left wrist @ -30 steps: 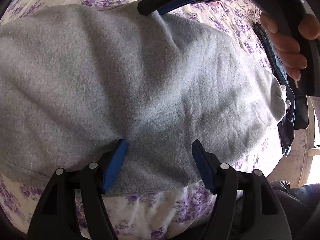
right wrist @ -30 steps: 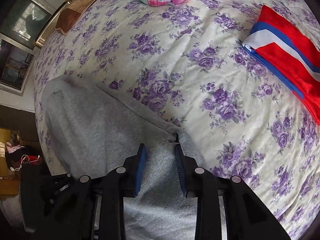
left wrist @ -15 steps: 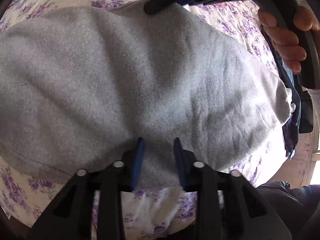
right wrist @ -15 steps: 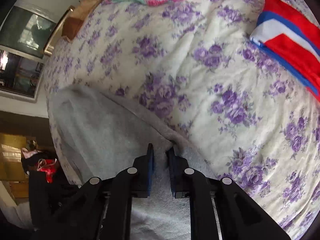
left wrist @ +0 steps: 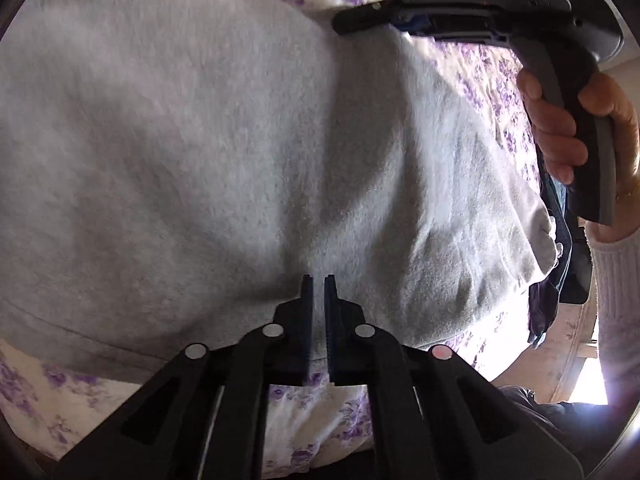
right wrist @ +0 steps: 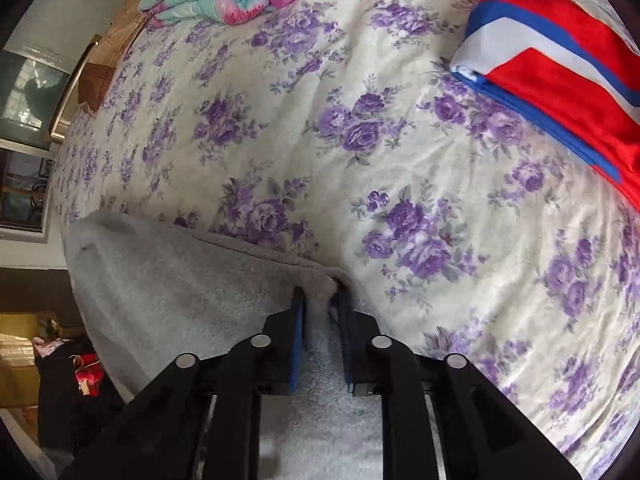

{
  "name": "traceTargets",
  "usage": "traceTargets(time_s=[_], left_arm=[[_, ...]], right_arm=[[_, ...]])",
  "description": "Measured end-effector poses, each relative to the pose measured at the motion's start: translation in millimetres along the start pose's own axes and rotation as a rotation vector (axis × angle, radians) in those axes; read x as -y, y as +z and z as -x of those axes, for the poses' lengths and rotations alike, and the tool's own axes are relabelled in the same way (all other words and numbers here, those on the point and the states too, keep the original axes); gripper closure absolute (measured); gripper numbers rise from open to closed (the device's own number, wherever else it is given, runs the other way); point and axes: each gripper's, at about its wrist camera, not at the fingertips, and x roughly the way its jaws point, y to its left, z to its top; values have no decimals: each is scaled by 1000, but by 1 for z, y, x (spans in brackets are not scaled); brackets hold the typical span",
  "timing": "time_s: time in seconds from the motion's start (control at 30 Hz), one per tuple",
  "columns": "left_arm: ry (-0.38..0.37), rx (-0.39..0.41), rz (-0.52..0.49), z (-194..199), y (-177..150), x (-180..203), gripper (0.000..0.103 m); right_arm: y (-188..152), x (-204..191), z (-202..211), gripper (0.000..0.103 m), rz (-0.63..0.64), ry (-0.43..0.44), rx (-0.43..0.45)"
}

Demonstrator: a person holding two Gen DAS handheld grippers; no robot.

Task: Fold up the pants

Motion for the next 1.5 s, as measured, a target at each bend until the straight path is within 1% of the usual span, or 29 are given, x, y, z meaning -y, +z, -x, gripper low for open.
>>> traceTargets(time_s=[0.03,0.07,0.1,0.17,0.2,0.23,0.27,0.3,0.37,0.43,0.5,0.57,0.6,0.63,0.7,0.73,0.77,0.8,0.83,0.87,0.9,1.03,1.13,1.17,1.2,1.23,1.33,1.43,1.5], left_arm=[[-30,23,-8,12,5,3,98],[-70,47,-13,24,12,7,98],[-89,70,-25,32,20,11,94],[-71,113,-76,42,41,25,77],[-53,122,-101,41,54,33,65],[-49,121,-123,37,67,39,62],[-51,112,-141,29,79,46,62],[-59,100,-154,19,91,53,62],[-56,79,-191,0,112,67,62],[2,50,-222,-22,127,76,64],[48,7,-221,-43,135,77,64],[94,-21,-219,-61,140,76,64],[95,-10,-224,-63,141,76,63],[103,-13,-225,-64,143,77,63],[123,-30,-233,-63,144,80,63],[141,-37,-241,-62,143,83,63],[164,-36,-254,-58,139,87,64],[186,-24,-275,-52,133,92,64],[190,-10,-303,-45,125,100,64],[178,3,-332,-36,113,104,64],[162,15,-355,-27,98,107,64],[53,-4,-374,-21,40,110,62],[83,-83,-377,-54,3,100,62],[103,-75,-387,-61,-5,97,62],[113,-32,-419,-59,-12,99,60],[119,-36,-439,-58,-15,102,56],[136,-55,-442,-59,-13,105,56],[119,-58,-425,-60,-10,105,55],[111,-62,-415,-58,-10,103,55]], right_arm=[[-5,1,19,73,8,-14,40],[-14,1,40,57,22,-34,89],[-26,2,63,47,34,-52,149],[-57,8,97,47,44,-61,229],[-76,12,107,49,39,-48,236],[-96,16,112,54,28,-32,226],[-118,19,112,76,16,-12,209],[-137,19,107,91,-1,3,188],[-181,18,94,90,-36,-7,159],[-215,10,76,90,-58,-38,155],[-240,10,58,90,-114,-24,161],[-254,15,27,92,-159,-81,104],[-262,18,14,92,-181,-99,103],[-267,20,12,92,-206,-94,152],[-268,21,19,90,-249,-79,177],[-269,21,27,89,-269,-67,196],[-273,21,38,79,-289,-60,226],[-280,23,51,56,-310,-59,267],[-290,27,67,43,-341,-67,320],[-303,33,84,23,-385,-78,382],[-320,43,99,11,-446,-87,444],[-393,101,126,9,-792,-63,559],[-440,140,122,9,-1015,40,614],[-449,150,117,9,-1060,82,625],[-454,158,111,9,-1085,116,646],[-454,165,108,9,-1097,140,665],[-440,184,97,9,-1100,218,670],[-423,203,84,9,-1145,260,660],[-423,212,82,9,-1183,292,684]])
